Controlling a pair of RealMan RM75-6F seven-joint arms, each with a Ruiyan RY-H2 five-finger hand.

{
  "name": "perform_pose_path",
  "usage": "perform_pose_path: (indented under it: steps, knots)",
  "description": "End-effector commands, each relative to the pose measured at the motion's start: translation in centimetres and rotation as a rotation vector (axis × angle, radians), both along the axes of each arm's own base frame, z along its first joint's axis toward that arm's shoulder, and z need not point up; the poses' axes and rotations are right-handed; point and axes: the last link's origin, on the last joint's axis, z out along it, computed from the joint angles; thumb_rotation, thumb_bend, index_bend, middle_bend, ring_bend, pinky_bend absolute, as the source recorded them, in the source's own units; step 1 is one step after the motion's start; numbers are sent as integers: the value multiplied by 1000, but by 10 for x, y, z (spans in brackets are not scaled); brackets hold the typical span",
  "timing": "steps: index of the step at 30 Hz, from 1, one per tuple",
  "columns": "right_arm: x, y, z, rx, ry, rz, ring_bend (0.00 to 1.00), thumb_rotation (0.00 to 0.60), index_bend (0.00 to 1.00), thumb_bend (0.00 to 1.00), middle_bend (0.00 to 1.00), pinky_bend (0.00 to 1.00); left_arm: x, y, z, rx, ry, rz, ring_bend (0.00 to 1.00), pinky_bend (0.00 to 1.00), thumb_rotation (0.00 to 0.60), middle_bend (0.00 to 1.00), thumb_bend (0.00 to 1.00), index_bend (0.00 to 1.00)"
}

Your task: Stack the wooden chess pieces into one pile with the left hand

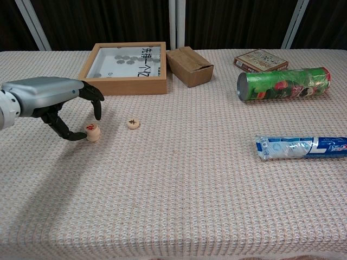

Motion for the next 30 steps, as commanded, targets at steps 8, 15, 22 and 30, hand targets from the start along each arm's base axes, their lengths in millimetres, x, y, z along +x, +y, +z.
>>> perform_pose_path:
  steps: [8, 15, 22, 30]
  knots:
    - [0, 0, 0, 0, 0, -2, 0, 600, 0, 243, 0, 0, 4, -8, 11, -5, 24, 8, 0, 0, 600, 98, 267, 225]
    - [0, 0, -1, 5, -1, -1, 0, 600, 0, 243, 0, 0, 17, -13, 6, 37, -21, -7, 0, 0, 600, 85, 171, 125]
    - [-1, -1, -1, 6, -2, -4, 0, 600, 0, 244, 0, 0, 27, -7, -14, 43, -58, -6, 0, 0, 600, 82, 162, 109]
    - [-2, -2, 0, 4, -6, -8, 0, 600, 0, 244, 0, 0, 24, 1, -29, 32, -53, 23, 0, 0, 600, 82, 161, 109]
